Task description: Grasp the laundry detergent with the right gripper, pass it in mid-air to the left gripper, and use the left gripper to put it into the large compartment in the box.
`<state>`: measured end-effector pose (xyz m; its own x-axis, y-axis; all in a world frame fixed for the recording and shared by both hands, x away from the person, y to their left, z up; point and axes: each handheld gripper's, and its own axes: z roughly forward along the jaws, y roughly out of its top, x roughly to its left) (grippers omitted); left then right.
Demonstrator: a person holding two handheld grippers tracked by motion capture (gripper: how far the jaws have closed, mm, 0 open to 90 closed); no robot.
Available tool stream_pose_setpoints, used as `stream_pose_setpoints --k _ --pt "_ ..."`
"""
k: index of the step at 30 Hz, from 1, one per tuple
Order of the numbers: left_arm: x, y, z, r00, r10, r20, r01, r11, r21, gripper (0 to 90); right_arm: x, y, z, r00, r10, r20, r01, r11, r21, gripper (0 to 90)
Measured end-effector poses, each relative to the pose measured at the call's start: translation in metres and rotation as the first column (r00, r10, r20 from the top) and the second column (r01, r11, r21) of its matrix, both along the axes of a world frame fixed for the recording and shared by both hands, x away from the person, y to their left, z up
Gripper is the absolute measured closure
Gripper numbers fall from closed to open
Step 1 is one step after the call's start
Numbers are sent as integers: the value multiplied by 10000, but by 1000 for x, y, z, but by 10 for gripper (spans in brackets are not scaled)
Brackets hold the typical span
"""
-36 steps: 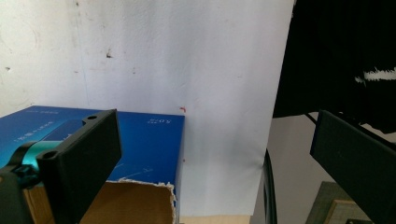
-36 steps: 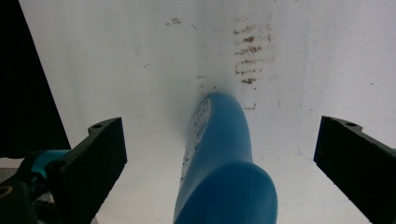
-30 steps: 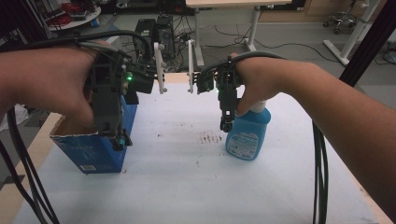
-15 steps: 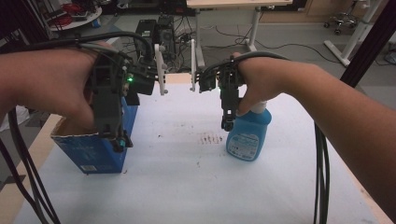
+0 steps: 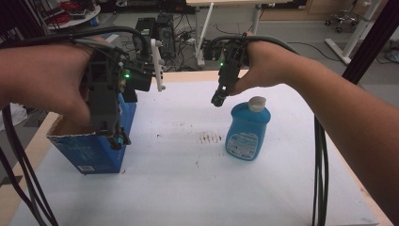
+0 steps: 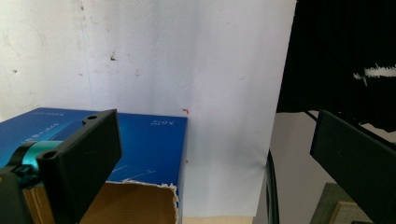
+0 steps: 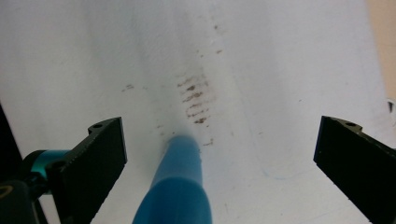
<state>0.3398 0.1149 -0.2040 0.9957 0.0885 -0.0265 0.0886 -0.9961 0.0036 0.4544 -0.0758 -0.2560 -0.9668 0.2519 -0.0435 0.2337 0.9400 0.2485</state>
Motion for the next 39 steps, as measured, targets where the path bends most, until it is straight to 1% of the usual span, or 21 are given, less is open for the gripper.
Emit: stream_pose_setpoints --k 8,13,14,15,16,17,18,19,20,22,23,24,28,29,32,33,34,35,36,37,39 --pt "-3 0 1 10000 93 32 -94 9999 53 21 5 -16 7 9965 -726 424 690 9944 803 17" --pt "-4 -4 2 10000 70 61 -70 9999 111 22 5 -39 15 9883 -1378 651 1255 9781 1658 17" --pt "-4 -5 3 10000 30 63 -31 9999 158 21 4 -44 17 9847 -1596 705 1438 9711 1906 17" --pt "-5 -7 2 9999 65 159 -68 9998 211 21 3 -55 20 9753 -2016 902 1762 9566 2322 17" --pt "-5 -7 2 9999 65 159 -68 9998 211 21 3 -55 20 9753 -2016 902 1762 9566 2322 17" --pt "-6 -8 2 9998 94 154 -99 9995 293 21 -1 -66 22 9587 -2598 1155 2189 9337 2833 17" --pt "-6 -8 2 9998 94 154 -99 9995 293 21 -1 -66 22 9587 -2598 1155 2189 9337 2833 17" --pt "-6 -8 2 9999 54 157 -59 9995 317 21 -4 -79 23 9461 -3007 1199 2454 9078 3400 17" --pt "-7 -8 2 9998 72 161 -78 9994 346 21 -4 -79 23 9461 -3007 1199 2454 9078 3400 17" --pt "-9 -8 3 9998 80 190 -87 9993 351 21 -6 -92 23 9370 -3299 1145 2641 8840 3856 17" --pt "-10 -8 4 9997 94 213 -102 9993 365 21 -10 -104 23 9302 -3493 1124 2750 8664 4168 17" --pt "-10 -8 4 9997 94 213 -102 9993 365 21 -10 -104 23 9302 -3493 1124 2750 8664 4168 17" --pt "-13 -9 5 9996 132 253 -143 9990 415 21 -20 -126 21 9205 -3793 940 2966 8349 4637 17" --pt "-13 -10 5 9996 123 272 -134 9991 392 21 -26 -136 20 9188 -3862 819 3030 8228 4808 17" --pt "-14 -12 6 9995 132 297 -146 9987 481 21 -32 -145 18 9156 -3944 781 3084 8135 4931 17" --pt "-15 -13 6 9995 95 303 -109 9988 483 21 -38 -155 17 9156 -3962 683 3069 7985 5178 17" --pt "-15 -13 6 9995 95 303 -109 9988 483 21 -38 -155 17 9156 -3962 683 3069 7985 5178 17" --pt "-16 -13 7 9994 90 332 -105 9988 469 22 -45 -164 17 9120 -4047 667 3081 7832 5400 17" --pt "-16 -14 7 9995 29 324 -45 9988 482 22 -45 -164 17 9120 -4047 667 3081 7832 5400 17" --pt "-17 -14 7 9994 100 320 -115 9989 453 21 -51 -172 16 9107 -4082 636 3055 7692 5613 17" --pt "-17 -14 8 9994 26 337 -43 9987 504 21 -54 -176 15 9079 -4144 626 3100 7646 5651 17"
